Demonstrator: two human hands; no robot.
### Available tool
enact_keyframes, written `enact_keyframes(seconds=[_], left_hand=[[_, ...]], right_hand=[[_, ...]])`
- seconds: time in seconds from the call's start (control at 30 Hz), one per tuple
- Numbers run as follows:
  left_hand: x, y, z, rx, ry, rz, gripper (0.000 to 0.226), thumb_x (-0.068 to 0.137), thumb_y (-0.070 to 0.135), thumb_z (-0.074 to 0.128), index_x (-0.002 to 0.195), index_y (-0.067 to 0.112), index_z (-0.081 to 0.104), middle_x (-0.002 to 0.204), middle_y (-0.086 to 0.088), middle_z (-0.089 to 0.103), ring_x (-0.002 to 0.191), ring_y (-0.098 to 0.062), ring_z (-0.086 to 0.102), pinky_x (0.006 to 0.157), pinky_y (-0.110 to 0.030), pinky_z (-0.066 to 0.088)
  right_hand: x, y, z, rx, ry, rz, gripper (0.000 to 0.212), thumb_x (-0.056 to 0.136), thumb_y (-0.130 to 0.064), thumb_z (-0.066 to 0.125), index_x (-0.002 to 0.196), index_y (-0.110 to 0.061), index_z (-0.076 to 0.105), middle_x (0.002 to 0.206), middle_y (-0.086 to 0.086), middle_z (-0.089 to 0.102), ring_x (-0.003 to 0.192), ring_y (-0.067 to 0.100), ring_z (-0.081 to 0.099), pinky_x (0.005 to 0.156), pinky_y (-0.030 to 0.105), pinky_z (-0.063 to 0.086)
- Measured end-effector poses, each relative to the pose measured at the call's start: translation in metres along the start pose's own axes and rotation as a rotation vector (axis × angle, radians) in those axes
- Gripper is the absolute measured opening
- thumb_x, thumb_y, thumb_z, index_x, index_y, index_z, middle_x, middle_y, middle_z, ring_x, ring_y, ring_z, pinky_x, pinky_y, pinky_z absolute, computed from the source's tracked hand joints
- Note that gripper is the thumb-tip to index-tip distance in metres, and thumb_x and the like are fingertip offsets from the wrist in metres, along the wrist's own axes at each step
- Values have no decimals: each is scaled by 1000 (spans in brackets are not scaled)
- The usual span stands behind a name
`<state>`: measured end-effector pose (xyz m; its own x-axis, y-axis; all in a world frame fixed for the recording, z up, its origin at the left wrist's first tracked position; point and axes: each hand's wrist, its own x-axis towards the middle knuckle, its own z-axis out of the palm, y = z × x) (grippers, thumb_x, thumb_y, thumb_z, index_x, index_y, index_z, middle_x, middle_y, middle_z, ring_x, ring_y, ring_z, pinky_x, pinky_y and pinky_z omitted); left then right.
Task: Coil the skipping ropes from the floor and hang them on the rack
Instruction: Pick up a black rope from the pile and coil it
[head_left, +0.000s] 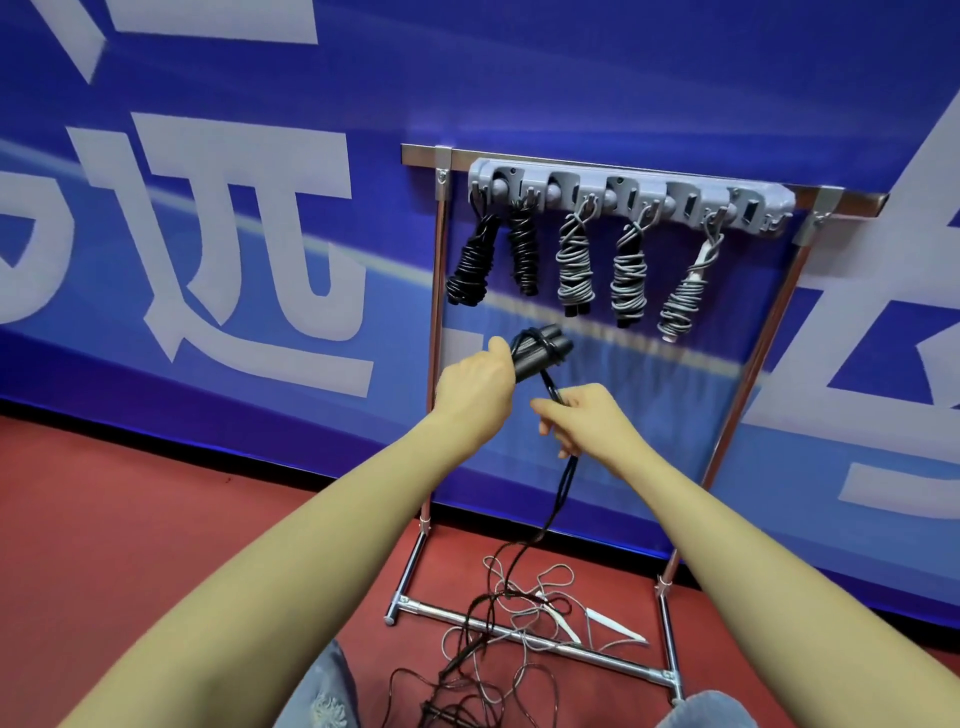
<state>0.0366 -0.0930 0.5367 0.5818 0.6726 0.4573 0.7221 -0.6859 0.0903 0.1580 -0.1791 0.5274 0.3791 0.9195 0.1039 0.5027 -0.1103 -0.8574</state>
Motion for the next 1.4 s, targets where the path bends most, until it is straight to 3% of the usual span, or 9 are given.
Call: enact_keyframes(seconds=[0.2,0.33,0.43,0.53,0.63,0.8,0.93,1.13,1.4], left_hand=[[1,-8,15,131,-116,-49,23,87,3,50,109,5,42,93,-9,65,71,-28,59,52,-30,34],[2,-17,12,269,-195,35,26,86,-1,47,111,5,43,93,-7,65,67,-26,49,46,-27,24],[3,-24,10,318,-220,161,25,88,0,43,112,7,42,93,-8,65,71,-29,55,51,-28,28],[6,-28,6,381,-222,284,24,89,1,43,111,9,42,92,-6,64,79,-31,61,50,-28,26],[7,-28,3,380,-217,434,18,90,7,45,108,12,44,88,-4,62,78,-31,61,55,-29,33],[6,-28,3,287,126,780,31,59,2,73,79,12,53,57,-2,52,46,-26,51,46,-26,31],[9,-22,-6,269,262,843,40,56,-2,60,82,15,34,56,-3,48,45,-24,45,43,-27,32],[-3,8,-27,46,51,416,12,92,16,41,101,10,45,87,-6,57,75,-31,56,56,-36,35],[17,19,-17,-62,-36,2,17,94,13,45,107,3,41,98,-17,60,86,-37,58,60,-34,32]], right_hand=[[-8,-2,-3,-293,-58,-130,15,78,-10,59,64,-4,55,50,7,55,48,19,53,57,29,45],[1,-8,-12,-930,190,-529,9,77,-11,54,70,-17,57,60,3,55,56,30,51,45,24,20],[5,-12,-16,-1026,299,-718,12,74,-6,57,82,-13,63,72,2,58,60,27,58,44,19,15],[8,-16,-10,-718,291,-343,24,90,-10,52,112,-17,57,96,-3,55,83,24,55,59,32,39],[15,-15,-10,-224,363,-120,12,86,-28,67,91,-20,59,72,-6,53,68,23,55,66,42,53],[22,-11,-25,-284,309,-7,31,75,-43,77,74,-17,62,67,-8,57,60,16,52,63,35,49],[21,-6,-26,-218,265,62,32,78,-43,74,71,-14,62,66,-2,59,67,19,52,68,35,48],[10,0,-11,-26,304,12,10,80,2,57,74,2,65,69,13,58,64,21,41,60,32,36],[1,-3,-11,-187,229,-89,30,87,-24,60,70,0,65,51,-3,45,50,16,37,52,28,33]])
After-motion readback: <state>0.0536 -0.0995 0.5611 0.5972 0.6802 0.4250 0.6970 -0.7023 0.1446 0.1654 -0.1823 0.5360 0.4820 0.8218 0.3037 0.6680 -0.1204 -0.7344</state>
